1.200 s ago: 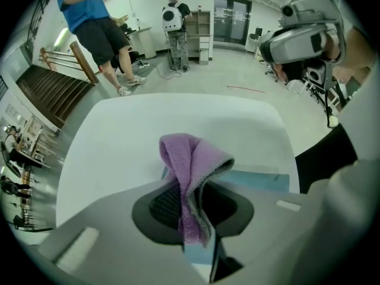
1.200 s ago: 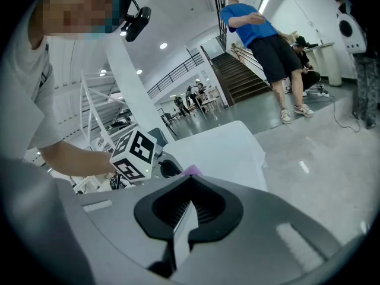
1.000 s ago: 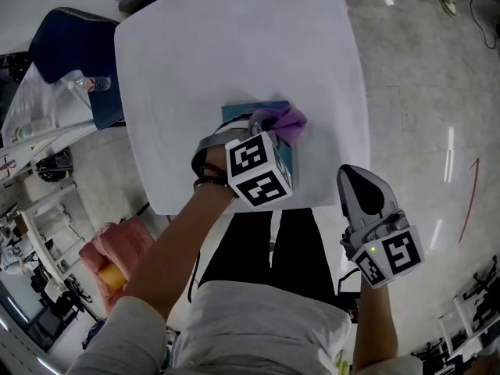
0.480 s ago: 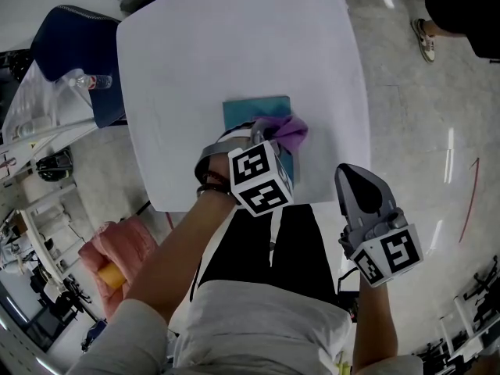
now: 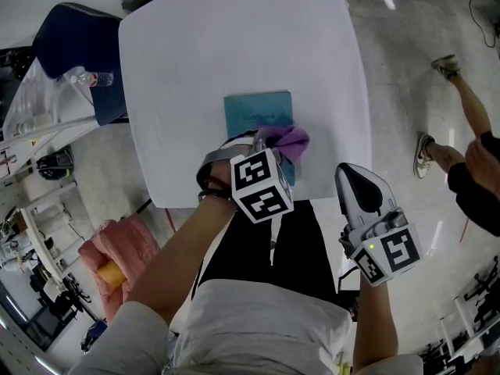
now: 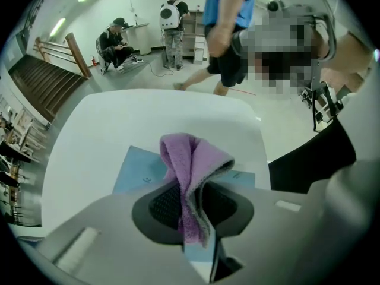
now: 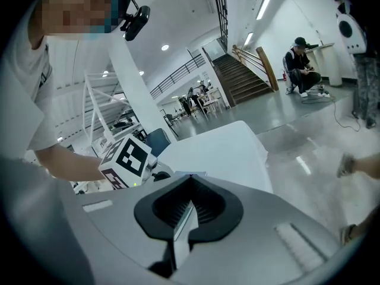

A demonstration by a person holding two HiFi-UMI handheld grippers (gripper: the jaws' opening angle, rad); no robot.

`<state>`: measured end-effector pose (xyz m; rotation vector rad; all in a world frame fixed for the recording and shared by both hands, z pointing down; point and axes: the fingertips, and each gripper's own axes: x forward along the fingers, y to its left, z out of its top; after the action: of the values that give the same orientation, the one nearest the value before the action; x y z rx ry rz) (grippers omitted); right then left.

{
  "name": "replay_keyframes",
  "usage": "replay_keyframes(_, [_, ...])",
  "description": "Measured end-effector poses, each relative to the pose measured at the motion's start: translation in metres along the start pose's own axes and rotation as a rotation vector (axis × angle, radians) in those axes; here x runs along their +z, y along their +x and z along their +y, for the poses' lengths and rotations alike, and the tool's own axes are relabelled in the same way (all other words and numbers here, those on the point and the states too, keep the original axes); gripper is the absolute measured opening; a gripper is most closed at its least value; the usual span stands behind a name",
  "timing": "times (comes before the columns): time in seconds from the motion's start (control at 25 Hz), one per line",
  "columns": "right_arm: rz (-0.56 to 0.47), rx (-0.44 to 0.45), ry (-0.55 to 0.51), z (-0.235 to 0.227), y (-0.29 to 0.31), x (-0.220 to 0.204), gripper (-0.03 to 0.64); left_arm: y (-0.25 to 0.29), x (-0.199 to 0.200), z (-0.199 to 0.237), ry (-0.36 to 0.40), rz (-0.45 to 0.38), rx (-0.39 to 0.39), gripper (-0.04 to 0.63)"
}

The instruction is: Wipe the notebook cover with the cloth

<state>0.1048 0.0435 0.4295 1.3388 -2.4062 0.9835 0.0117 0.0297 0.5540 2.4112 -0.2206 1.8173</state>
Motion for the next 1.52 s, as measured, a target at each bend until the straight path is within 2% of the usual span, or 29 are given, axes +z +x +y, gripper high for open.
replay_keyframes(0.8, [0.000,0.009,-0.002,0.000,-0.003,-0.003,0.014,-0.004,-0.017,-0.069,-0.013,0.032,-0.184,0.077])
replay_keyframes(1.52, [0.007,0.017,-0.001,0.004,-0.003,-0.005,0.014,-0.006,-0.020,-0.081,-0.020,0.044,-0.234,0.077])
